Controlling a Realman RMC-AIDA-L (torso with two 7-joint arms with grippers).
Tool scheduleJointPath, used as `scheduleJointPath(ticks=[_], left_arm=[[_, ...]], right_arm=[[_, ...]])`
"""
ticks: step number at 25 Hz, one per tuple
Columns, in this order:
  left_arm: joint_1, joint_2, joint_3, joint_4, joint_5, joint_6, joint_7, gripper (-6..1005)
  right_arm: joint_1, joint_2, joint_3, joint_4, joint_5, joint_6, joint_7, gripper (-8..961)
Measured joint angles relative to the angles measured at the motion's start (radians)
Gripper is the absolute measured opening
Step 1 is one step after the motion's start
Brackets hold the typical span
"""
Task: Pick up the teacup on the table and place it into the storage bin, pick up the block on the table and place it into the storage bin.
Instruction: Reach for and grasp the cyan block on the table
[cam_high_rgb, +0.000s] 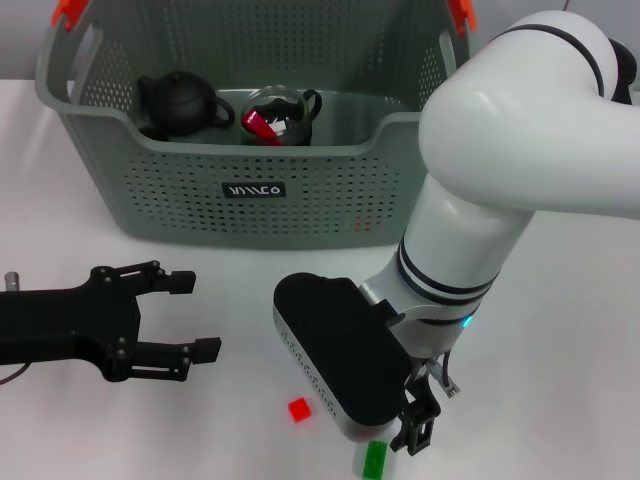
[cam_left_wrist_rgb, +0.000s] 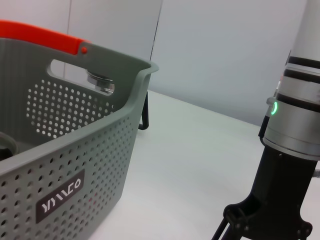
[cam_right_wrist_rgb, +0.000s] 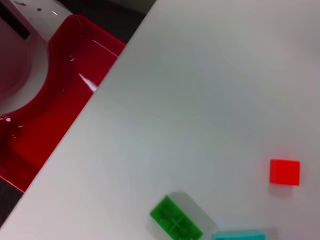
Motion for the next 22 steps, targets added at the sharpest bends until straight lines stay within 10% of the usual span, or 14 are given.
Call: scheduleJointPath(ticks=[22], left_arm=[[0.0, 0.002, 0.0, 0.002, -0.003, 0.002, -0.004, 920]], right_arm=[[-0.003, -0.003, -0.001, 0.038, 0.018, 0.046, 0.0, 948]])
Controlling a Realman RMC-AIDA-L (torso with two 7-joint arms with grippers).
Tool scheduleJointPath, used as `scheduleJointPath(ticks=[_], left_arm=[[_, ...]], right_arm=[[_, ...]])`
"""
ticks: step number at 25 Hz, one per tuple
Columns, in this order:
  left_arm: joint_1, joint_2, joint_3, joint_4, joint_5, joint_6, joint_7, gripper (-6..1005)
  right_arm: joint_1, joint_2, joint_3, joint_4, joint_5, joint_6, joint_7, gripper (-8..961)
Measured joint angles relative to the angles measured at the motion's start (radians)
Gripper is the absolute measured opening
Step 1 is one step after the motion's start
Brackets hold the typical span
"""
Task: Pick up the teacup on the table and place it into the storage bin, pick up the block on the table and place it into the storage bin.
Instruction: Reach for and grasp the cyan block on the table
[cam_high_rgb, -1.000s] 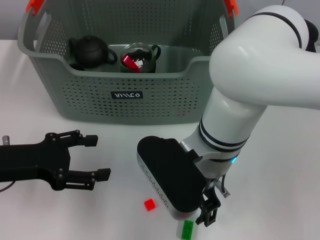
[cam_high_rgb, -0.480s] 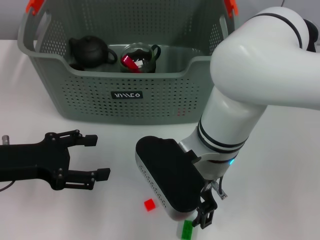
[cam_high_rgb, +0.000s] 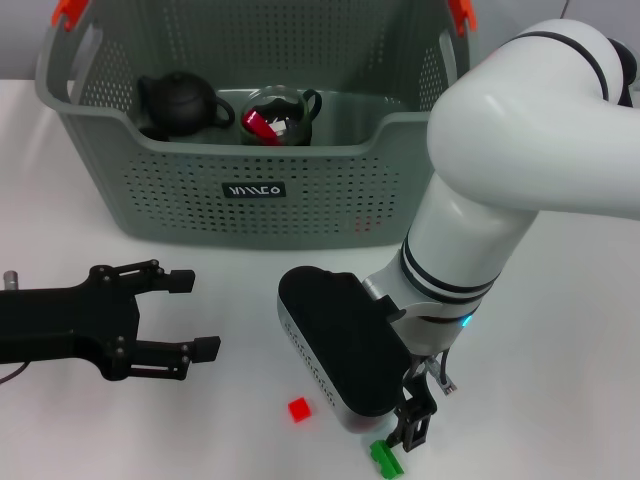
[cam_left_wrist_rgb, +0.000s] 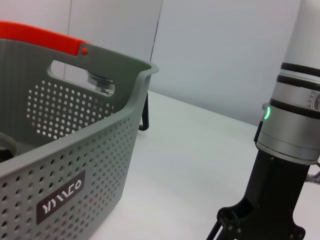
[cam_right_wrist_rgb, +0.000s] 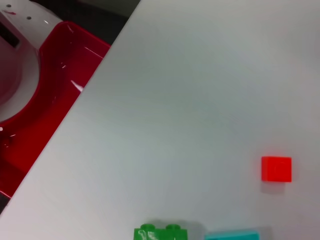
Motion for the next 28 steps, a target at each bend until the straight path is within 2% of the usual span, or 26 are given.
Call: scheduleJointPath(ticks=[25, 28], left_arm=[[-0.001, 0.003, -0.01, 0.004, 0.0, 0.01, -0.01, 920], [-0.003, 0.003, -0.016, 0.004, 0.001, 0.01, -0.01, 920]], right_arm=[[0.0, 0.002, -0.002, -0.006, -0.002, 0.002, -0.008, 938], [0.0, 0.002, -0.005, -0.004, -0.002, 0.001, -0.009, 819]])
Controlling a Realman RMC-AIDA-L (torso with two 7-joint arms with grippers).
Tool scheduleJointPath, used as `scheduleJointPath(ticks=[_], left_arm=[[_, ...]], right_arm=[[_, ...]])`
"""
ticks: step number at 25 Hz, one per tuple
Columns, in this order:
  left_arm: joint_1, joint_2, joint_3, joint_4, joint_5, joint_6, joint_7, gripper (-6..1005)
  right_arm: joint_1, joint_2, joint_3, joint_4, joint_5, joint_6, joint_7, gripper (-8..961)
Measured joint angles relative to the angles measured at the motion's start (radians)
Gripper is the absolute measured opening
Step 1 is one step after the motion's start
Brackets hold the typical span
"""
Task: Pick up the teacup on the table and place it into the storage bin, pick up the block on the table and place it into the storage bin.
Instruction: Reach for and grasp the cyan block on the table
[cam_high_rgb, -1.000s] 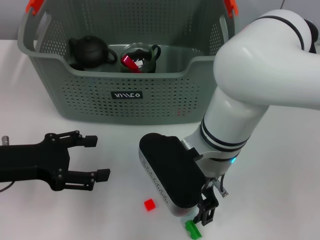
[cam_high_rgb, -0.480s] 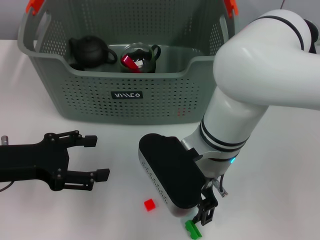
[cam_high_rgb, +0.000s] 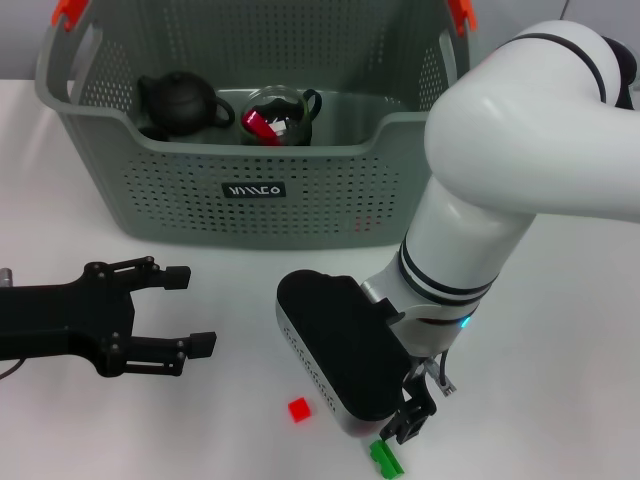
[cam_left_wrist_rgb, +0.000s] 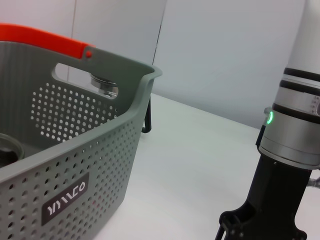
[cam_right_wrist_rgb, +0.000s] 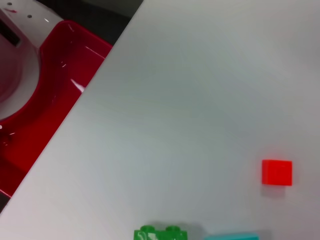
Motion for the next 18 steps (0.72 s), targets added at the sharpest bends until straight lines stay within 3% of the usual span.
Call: scheduleJointPath(ticks=[2, 18], left_arm=[[0.0, 0.0, 0.0, 0.0, 0.0, 0.001, 0.0, 920], [-0.005, 0.001, -0.001, 0.0, -0.001, 0.001, -0.001, 919]], right_arm=[[0.0, 0.0, -0.003, 0.0, 0.0, -0.001, -0.001, 739], [0.0, 0.0, -0.006, 0.004, 0.0, 0.002, -0.004, 673]])
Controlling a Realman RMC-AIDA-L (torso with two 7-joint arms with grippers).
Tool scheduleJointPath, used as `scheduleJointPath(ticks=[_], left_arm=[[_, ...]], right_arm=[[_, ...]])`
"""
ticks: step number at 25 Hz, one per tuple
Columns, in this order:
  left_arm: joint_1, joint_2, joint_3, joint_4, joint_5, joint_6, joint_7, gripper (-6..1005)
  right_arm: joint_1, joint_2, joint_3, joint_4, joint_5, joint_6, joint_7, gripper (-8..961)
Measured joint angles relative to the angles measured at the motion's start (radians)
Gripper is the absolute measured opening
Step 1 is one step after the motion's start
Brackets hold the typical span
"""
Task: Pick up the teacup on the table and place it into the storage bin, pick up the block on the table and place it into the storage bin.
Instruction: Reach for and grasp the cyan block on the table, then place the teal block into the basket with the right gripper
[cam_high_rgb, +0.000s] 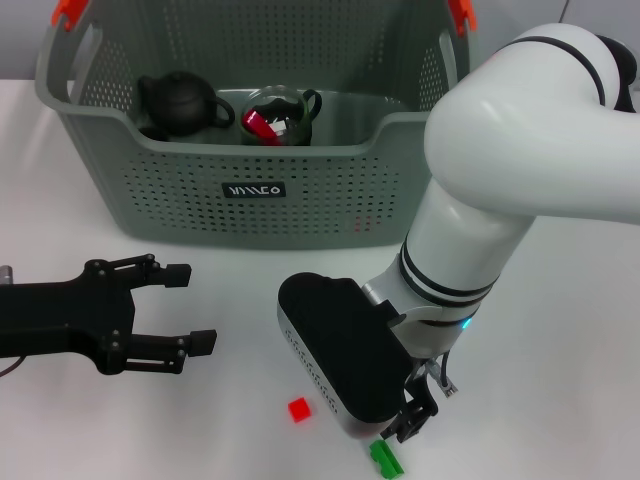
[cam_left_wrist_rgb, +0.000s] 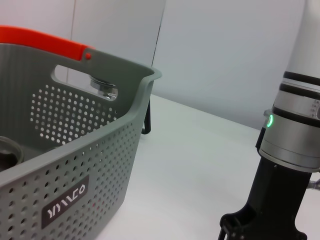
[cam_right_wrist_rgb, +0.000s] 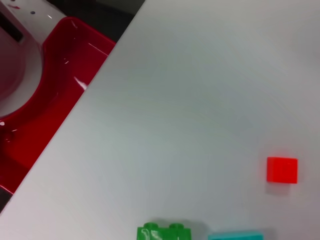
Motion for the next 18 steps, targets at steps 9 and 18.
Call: scheduleJointPath(ticks=[9, 18], left_arm=[[0.0, 0.0, -0.008, 0.0, 0.0, 0.0, -0.001, 919], [0.001, 0.003, -0.011, 0.001, 0.0, 0.014, -0.001, 919]], right_arm=[[0.0, 0.0, -0.001, 0.002, -0.001, 0.006, 0.003, 433], [0.0, -0.002, 0.001, -0.008, -0.002, 0.001, 0.011, 418]])
